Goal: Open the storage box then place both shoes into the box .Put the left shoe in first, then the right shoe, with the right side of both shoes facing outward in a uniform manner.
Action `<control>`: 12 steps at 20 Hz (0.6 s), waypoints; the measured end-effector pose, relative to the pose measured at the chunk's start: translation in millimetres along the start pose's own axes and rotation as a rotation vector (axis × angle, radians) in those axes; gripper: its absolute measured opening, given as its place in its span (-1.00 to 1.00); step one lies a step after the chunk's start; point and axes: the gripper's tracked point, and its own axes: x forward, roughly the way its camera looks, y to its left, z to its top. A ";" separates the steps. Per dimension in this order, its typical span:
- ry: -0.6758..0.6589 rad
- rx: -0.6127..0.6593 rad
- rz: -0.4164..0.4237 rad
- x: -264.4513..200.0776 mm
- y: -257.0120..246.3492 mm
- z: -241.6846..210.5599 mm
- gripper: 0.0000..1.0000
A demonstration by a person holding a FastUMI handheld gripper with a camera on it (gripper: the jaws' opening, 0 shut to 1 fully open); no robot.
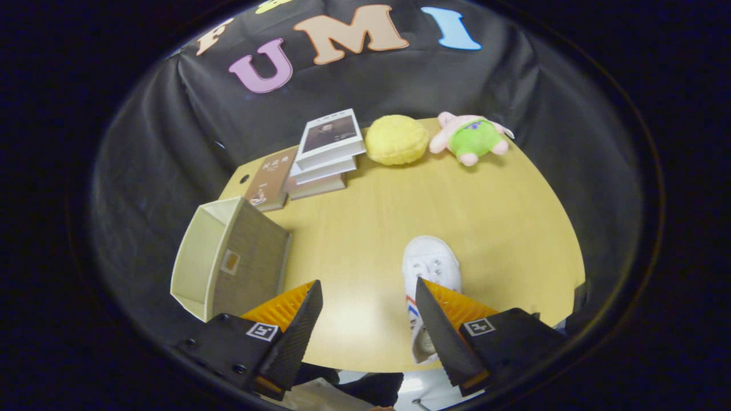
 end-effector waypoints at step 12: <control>0.156 -0.038 -0.085 33.0 -100.1 -50.9 1.00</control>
